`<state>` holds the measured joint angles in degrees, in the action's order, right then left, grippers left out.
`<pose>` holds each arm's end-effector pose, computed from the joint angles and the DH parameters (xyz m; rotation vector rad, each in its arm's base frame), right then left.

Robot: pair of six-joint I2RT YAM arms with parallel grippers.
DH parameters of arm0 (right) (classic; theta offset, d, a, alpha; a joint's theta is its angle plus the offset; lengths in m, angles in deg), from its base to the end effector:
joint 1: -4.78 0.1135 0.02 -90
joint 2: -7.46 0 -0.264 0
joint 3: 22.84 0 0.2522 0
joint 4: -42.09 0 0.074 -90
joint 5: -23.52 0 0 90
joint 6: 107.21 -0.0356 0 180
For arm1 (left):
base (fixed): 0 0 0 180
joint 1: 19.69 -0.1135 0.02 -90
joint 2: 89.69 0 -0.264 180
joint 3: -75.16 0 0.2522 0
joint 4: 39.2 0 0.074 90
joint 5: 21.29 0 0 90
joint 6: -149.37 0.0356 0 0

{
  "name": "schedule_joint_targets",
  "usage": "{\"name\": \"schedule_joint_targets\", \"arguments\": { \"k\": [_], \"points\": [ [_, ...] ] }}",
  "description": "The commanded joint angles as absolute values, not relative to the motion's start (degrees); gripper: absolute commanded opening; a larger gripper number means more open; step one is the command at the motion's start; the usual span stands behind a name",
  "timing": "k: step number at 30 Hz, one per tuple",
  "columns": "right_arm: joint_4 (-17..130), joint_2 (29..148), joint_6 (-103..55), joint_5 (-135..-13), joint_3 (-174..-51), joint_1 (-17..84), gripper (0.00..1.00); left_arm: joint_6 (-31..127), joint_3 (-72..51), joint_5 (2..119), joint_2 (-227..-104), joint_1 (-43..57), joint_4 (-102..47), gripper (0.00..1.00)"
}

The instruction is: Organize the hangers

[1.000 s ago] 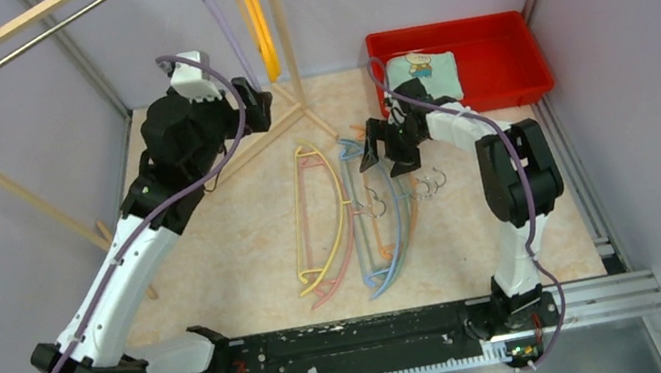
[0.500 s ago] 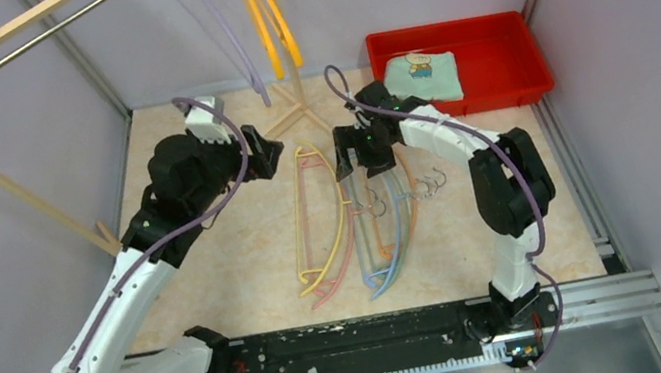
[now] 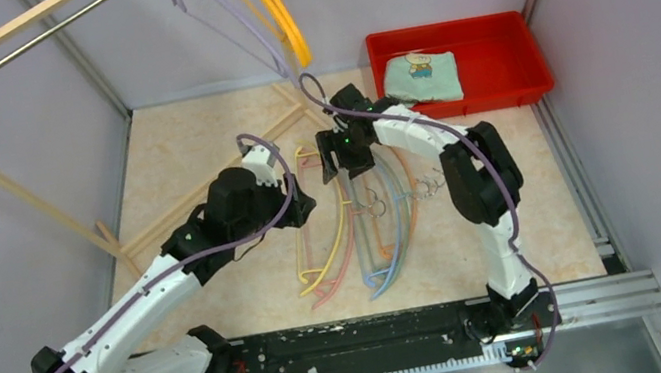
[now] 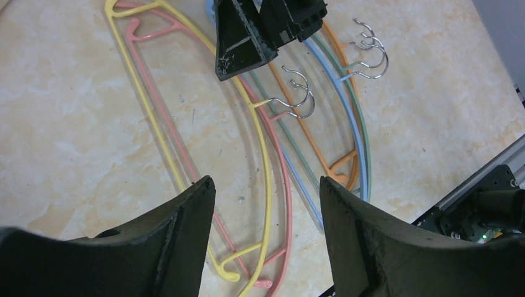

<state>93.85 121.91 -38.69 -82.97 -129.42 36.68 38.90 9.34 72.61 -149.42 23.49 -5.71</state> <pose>0.3629 0.2378 0.2260 -0.3528 2.6937 0.6824 0.1730 -0.1590 0.3179 0.3718 2.0727 -0.6141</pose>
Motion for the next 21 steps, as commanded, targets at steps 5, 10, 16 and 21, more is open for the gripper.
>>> {"name": "schedule_joint_targets", "arguments": {
  "k": [5, 10, 16, 21],
  "points": [
    [92.77, 129.23, -38.13, -82.75, -134.14, 37.3, 0.53, 34.26, 14.43, 73.6, -147.34, 25.54, -6.15, 0.67],
    [92.41, 130.36, -38.04, -82.8, -134.52, 37.3, 0.39, 33.91, 14.83, 74.03, -147.24, 26.05, -5.84, 0.67],
    [94.18, 128.48, -37.2, -80.4, -134.8, 37.3, 0.21, 34.82, 14.99, 73.48, -150.29, 27.33, -5.82, 0.64],
    [96.36, 125.74, -36.12, -78.7, -136.32, 37.21, 0.09, 37.02, 13.89, 72.84, -154.02, 29.52, -6.49, 0.63]
  ]
}}
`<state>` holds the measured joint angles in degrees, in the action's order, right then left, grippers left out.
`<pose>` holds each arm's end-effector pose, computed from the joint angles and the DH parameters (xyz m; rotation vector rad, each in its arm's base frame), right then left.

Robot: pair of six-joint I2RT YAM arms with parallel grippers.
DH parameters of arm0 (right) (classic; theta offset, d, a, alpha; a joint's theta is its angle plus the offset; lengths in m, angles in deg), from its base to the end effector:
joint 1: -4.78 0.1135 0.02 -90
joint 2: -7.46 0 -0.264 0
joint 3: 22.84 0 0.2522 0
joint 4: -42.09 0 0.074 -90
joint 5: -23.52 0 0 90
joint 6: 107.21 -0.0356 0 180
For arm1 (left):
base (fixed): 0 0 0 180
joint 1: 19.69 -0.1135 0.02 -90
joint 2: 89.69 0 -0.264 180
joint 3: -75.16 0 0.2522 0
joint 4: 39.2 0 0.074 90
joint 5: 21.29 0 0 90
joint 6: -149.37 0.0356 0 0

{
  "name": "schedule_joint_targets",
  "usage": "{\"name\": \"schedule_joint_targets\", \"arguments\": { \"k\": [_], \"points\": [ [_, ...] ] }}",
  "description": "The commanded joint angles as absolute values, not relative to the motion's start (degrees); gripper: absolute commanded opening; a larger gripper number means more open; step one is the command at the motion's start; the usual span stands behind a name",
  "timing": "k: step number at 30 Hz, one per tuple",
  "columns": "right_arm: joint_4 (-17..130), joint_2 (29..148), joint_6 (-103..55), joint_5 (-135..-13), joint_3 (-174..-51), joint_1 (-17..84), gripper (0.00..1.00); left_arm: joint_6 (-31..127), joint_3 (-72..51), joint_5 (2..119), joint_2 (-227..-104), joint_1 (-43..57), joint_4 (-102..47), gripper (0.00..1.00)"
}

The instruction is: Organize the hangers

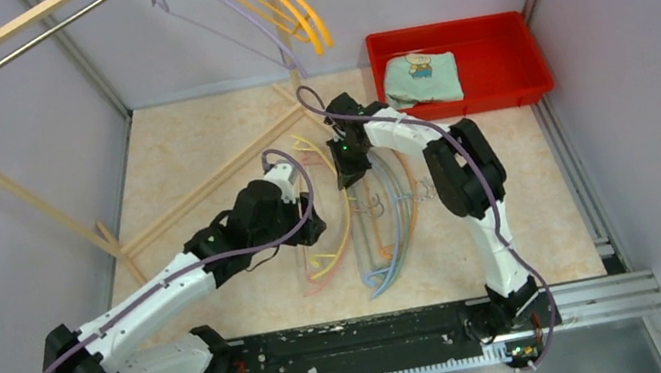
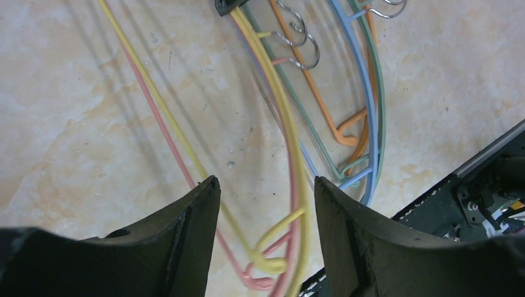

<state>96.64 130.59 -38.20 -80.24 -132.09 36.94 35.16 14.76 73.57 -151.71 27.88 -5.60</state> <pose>0.3756 0.2462 0.1731 -0.3438 2.8405 0.5524 0.1626 -0.1734 0.2764 0.4070 2.2134 -0.6061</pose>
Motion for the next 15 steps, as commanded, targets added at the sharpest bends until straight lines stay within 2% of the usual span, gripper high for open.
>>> {"name": "schedule_joint_targets", "arguments": {
  "k": [1, 7, 15],
  "points": [
    [96.73, 125.31, -35.99, -78.72, -136.66, 37.21, 0.09, 37.72, 13.45, 72.8, -154.85, 30.11, -6.6, 0.63],
    [99.57, 124.35, -35.07, -76.95, -136.97, 37.13, 0.14, 38.95, 11.76, 73.1, -158.85, 32.06, -7.83, 0.63],
    [99.82, 122.64, -36.9, -78.94, -138.29, 37.07, 0.1, 39.2, 8.76, 73.42, -162.48, 34.23, -9.58, 0.63]
  ]
}}
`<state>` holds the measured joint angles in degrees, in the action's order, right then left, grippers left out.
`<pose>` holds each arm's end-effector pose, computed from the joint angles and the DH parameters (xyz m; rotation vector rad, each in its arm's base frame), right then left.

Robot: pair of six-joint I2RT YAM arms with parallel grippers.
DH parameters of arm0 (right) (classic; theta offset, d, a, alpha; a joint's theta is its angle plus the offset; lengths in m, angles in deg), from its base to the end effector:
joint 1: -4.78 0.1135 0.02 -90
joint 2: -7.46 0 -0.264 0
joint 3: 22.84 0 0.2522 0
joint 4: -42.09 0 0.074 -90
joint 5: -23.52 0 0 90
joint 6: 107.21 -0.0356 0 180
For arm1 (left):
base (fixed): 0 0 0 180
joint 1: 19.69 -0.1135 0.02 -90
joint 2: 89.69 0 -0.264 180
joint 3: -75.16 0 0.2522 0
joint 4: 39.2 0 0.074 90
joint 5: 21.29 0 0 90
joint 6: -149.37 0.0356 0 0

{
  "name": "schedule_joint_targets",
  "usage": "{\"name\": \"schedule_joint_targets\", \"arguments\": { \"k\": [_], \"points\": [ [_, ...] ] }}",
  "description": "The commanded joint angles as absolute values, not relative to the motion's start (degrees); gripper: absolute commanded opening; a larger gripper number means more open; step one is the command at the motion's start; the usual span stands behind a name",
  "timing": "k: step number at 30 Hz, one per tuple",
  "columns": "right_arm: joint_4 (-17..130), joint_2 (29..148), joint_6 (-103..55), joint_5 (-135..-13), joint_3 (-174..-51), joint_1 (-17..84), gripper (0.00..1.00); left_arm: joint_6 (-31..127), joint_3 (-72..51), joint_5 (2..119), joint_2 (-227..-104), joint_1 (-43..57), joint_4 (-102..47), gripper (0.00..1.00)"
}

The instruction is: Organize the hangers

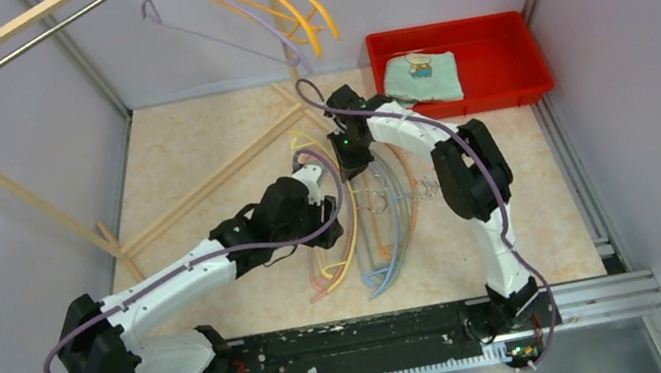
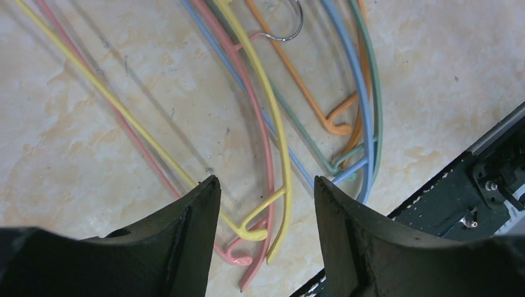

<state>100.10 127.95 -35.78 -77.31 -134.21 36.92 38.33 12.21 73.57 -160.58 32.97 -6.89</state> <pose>0.3735 0.2426 0.2006 -0.3870 2.7950 0.4860 0.1643 -0.2104 0.2574 0.5926 2.2615 -0.5706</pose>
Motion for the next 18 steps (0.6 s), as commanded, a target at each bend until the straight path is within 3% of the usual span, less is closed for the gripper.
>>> {"name": "schedule_joint_targets", "arguments": {
  "k": [1, 18],
  "points": [
    [100.3, 122.8, -37.24, -79.27, -139.22, 37.09, 0.1, 39.31, 8.13, 73.45, -163.35, 34.58, -9.75, 0.63],
    [103.53, 118.39, -40.15, -84.2, -143.58, 35.8, 0.09, 34.67, 12.92, 87.4, -165.76, 39.7, -8.95, 0.64]
  ]
}}
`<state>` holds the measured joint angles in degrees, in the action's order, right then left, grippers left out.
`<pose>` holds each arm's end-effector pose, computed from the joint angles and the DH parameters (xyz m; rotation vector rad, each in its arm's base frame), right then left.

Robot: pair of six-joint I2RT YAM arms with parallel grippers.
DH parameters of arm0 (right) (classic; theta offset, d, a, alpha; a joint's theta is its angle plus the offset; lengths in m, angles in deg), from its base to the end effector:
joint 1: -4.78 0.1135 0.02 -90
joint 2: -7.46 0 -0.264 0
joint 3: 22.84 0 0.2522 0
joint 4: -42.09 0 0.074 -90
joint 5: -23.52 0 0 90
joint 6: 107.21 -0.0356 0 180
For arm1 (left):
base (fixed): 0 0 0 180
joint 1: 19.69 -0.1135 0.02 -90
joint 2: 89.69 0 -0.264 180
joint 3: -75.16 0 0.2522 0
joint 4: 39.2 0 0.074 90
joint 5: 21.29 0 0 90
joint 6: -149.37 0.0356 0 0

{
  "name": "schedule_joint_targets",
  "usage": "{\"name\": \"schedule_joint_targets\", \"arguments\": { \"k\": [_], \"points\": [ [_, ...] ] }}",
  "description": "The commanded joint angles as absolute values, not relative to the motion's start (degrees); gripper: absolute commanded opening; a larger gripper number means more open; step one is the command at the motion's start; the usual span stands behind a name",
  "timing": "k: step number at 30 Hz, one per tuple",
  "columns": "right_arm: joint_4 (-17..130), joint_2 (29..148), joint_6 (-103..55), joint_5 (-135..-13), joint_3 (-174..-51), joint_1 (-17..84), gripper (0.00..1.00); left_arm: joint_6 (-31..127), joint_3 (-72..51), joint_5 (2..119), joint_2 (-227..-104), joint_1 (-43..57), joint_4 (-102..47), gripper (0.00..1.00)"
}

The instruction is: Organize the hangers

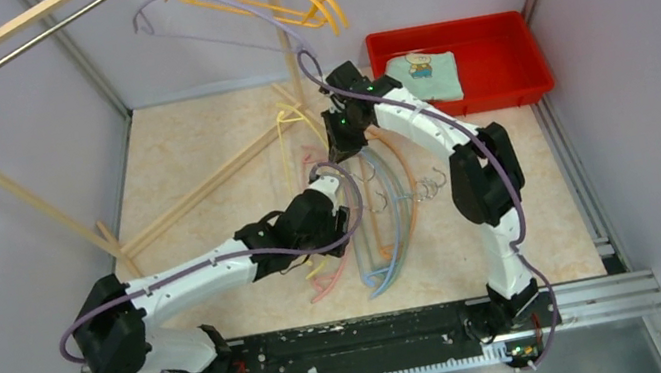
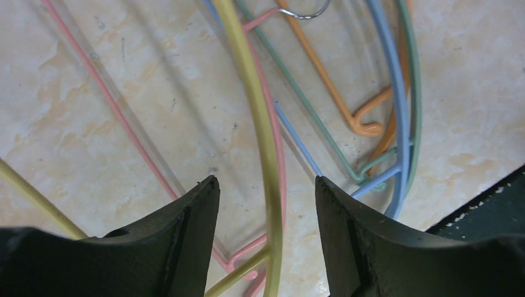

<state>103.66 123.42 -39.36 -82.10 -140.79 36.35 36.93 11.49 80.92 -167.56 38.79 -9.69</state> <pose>0.3719 0.2398 0.2662 -0.3235 2.6949 0.6651 0.1568 -0.2413 0.2346 0.6264 2.2738 -0.4618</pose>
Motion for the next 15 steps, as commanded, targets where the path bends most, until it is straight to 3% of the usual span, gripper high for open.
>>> {"name": "schedule_joint_targets", "arguments": {
  "k": [1, 5, 10, 15],
  "points": [
    [103.61, 118.24, -40.23, -84.21, -143.57, 35.74, 0.09, 34.4, 13.16, 88.25, -165.6, 39.8, -8.47, 0.64],
    [104.11, 117.85, -40.42, -85.26, -144.06, 35.49, 0.09, 33.16, 14.11, 89.62, -165.49, 40.11, -6.32, 0.62],
    [104.65, 117.65, -40.71, -86.01, -144.73, 35.15, 0.09, 32.19, 15.55, 88.01, -165.15, 40.6, -6.06, 0.38],
    [104.36, 117.36, -41.67, -87.76, -145.18, 34.95, 0.08, 31.45, 16.56, 86.42, -165.92, 40.78, -7.32, 0.34]
  ]
}}
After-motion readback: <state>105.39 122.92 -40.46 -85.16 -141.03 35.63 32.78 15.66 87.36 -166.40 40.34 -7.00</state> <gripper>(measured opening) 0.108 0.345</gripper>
